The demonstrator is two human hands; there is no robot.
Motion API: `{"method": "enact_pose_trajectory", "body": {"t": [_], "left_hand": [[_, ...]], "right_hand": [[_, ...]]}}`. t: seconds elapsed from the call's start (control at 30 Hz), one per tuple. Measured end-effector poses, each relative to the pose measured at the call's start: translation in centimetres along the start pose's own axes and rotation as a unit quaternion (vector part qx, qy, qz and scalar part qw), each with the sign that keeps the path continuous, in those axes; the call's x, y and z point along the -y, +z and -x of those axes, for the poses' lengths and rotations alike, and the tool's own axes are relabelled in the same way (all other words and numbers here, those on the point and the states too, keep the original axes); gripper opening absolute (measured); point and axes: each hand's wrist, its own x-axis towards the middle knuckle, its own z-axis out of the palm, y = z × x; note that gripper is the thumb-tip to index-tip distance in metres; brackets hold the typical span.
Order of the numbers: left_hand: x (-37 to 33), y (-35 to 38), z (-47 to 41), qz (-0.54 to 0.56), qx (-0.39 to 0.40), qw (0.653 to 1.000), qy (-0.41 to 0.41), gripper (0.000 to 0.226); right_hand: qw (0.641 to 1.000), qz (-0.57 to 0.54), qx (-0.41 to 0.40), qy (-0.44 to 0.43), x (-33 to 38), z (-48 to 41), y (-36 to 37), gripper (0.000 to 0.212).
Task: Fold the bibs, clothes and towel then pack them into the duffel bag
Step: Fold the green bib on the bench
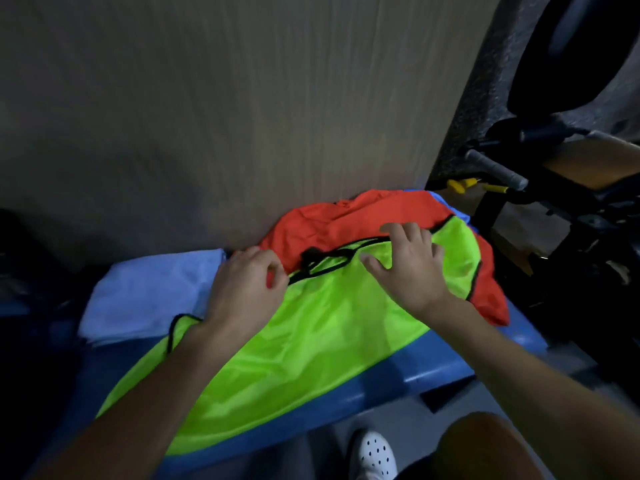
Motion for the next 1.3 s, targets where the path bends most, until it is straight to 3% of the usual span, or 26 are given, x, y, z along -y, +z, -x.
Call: {"method": "enact_pose_trajectory", "body": {"t": [0.17,0.3,0.47,0.57,0.67,0.77,0.87,0.93,1.03,1.1,1.23,1.3], "left_hand": [[8.3,-3.9,6.7,0.028,-0.037,0.994,-0.095,0.025],[12.0,-5.8,11.3,0.066,-0.055,0.982,-0.168,0.013],[14.1,-5.5,12.6,0.084,0.035,0.967,-0.239,0.035],[14.7,-5.4,12.0,0.089,0.054,0.96,-0.261,0.033],[15.8,-5.4,11.8,0.117,0.079,0.949,-0.283,0.026],[16.4,-5.7,11.9,0.144,0.126,0.942,-0.275,0.012],[16.0,-5.7,12.2,0.147,0.132,0.949,-0.247,0.009],[15.4,-5.7,12.5,0.145,0.12,0.954,-0.232,0.016],[14.8,-5.8,13.0,0.167,0.113,0.956,-0.213,0.021],[14.6,-5.8,13.1,0.196,0.114,0.953,-0.2,0.019],[14.0,-6.1,12.9,0.225,0.132,0.95,-0.173,0.021],[14.0,-6.2,12.9,0.241,0.142,0.948,-0.153,0.023]], "right_hand": [[0.99,-0.066,0.071,-0.103,8.4,3.8,3.3,0.037],[0.965,-0.07,0.107,-0.227,13.6,6.4,6.5,0.042],[0.933,-0.011,0.123,-0.339,16.7,6.9,9.7,0.056],[0.93,0.012,0.078,-0.359,17.8,6.1,11.1,0.038],[0.925,-0.07,0.079,-0.365,17.9,5.9,10.7,0.016],[0.874,-0.206,0.245,-0.365,16.9,6.7,7.9,0.012],[0.841,-0.153,0.413,-0.313,15.3,6.9,5.7,0.023],[0.861,-0.125,0.377,-0.319,14.7,6.8,5.8,0.036],[0.897,-0.162,0.244,-0.332,15.3,6.3,7.2,0.021],[0.912,-0.123,0.193,-0.341,16.0,6.0,8.5,0.033],[0.904,-0.122,0.212,-0.352,17.7,5.9,10.1,0.048],[0.892,-0.125,0.221,-0.375,18.3,6.1,10.6,0.036]]}}
